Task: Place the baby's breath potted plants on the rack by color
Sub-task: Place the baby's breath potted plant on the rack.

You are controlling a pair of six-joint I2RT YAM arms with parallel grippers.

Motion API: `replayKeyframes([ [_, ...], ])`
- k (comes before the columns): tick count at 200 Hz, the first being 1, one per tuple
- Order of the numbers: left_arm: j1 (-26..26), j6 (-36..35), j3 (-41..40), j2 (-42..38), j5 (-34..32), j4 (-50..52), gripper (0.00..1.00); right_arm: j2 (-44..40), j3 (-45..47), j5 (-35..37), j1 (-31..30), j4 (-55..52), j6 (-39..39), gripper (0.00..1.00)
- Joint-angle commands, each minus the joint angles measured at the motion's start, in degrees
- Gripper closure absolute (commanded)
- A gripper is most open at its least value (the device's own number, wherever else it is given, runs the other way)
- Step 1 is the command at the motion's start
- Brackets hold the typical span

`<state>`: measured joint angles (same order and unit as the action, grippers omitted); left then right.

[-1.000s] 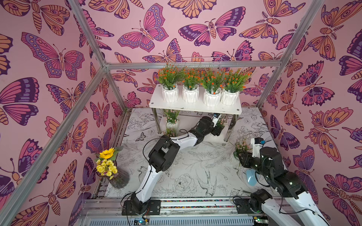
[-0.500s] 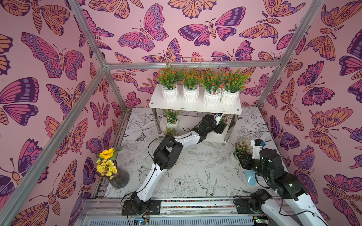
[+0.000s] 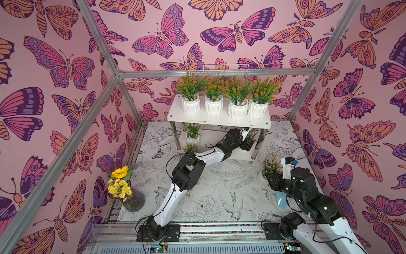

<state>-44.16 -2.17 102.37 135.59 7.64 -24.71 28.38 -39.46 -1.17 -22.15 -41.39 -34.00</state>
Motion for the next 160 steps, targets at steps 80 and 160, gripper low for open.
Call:
replayKeyframes([
  [80,-0.6,-3.6,-20.6,-14.6,-4.9,-8.9,0.00,1.5,-0.2,-0.5,0.4,2.8,0.4,0.67],
  [160,-0.6,0.5,-37.0,-28.6,-6.9,-9.0,0.00,9.2,-0.7,-4.5,0.4,10.4,2.5,0.67],
])
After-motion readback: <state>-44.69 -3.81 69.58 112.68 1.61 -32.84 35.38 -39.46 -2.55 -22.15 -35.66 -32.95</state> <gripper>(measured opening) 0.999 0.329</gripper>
